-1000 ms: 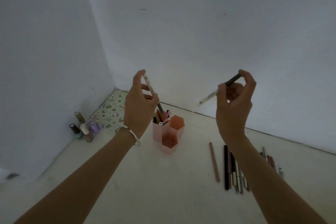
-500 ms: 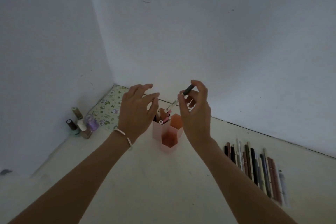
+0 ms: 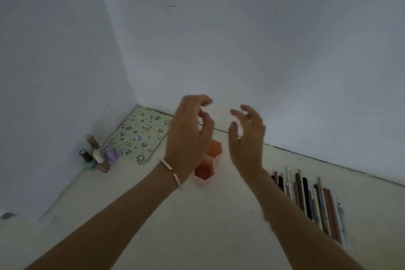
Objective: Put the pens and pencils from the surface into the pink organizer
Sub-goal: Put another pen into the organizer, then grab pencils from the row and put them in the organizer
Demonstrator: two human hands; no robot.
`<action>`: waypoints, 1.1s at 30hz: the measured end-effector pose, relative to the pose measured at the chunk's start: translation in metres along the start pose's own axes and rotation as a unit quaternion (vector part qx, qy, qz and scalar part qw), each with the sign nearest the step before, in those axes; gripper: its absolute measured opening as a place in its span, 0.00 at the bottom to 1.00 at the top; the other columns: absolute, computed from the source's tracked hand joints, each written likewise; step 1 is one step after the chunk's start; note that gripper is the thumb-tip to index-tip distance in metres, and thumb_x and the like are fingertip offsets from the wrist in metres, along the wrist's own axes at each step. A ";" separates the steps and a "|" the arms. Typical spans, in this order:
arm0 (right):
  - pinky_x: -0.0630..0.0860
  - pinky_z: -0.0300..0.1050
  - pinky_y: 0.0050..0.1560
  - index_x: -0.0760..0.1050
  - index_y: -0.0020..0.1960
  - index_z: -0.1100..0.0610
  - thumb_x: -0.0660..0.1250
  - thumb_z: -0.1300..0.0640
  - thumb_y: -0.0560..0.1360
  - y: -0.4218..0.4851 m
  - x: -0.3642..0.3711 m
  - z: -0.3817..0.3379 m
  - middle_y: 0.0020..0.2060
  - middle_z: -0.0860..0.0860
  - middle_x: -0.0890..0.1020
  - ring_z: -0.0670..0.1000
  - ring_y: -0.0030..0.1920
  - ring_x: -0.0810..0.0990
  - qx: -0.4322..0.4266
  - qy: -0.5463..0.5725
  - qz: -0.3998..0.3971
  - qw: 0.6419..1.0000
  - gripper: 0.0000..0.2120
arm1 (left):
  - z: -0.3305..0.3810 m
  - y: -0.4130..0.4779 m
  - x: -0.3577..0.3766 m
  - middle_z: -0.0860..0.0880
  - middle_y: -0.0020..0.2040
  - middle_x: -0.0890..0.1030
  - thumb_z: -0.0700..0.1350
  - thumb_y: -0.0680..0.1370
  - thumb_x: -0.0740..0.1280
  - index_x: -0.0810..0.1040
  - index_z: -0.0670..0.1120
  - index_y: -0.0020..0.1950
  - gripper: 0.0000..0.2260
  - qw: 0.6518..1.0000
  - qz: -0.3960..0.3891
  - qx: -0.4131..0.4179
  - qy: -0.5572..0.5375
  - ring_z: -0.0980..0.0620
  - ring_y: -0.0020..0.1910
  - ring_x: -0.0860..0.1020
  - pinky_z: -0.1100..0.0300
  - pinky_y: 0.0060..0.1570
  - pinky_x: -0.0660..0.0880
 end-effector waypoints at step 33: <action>0.79 0.41 0.41 0.77 0.45 0.56 0.62 0.59 0.78 -0.110 -0.039 0.147 0.40 0.50 0.80 0.49 0.40 0.81 0.298 -0.297 -0.321 0.849 0.06 | 0.034 -0.059 0.147 0.57 0.39 0.79 0.44 0.76 0.66 0.76 0.49 0.44 0.01 0.946 -0.256 -0.191 -0.060 0.57 0.35 0.80 0.63 0.36 0.79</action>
Point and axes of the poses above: each hand's wrist, its own y-axis towards the middle knuckle, its own x-axis out of the palm, z = x × y, the point moved 4 cm from there along y, towards the middle knuckle
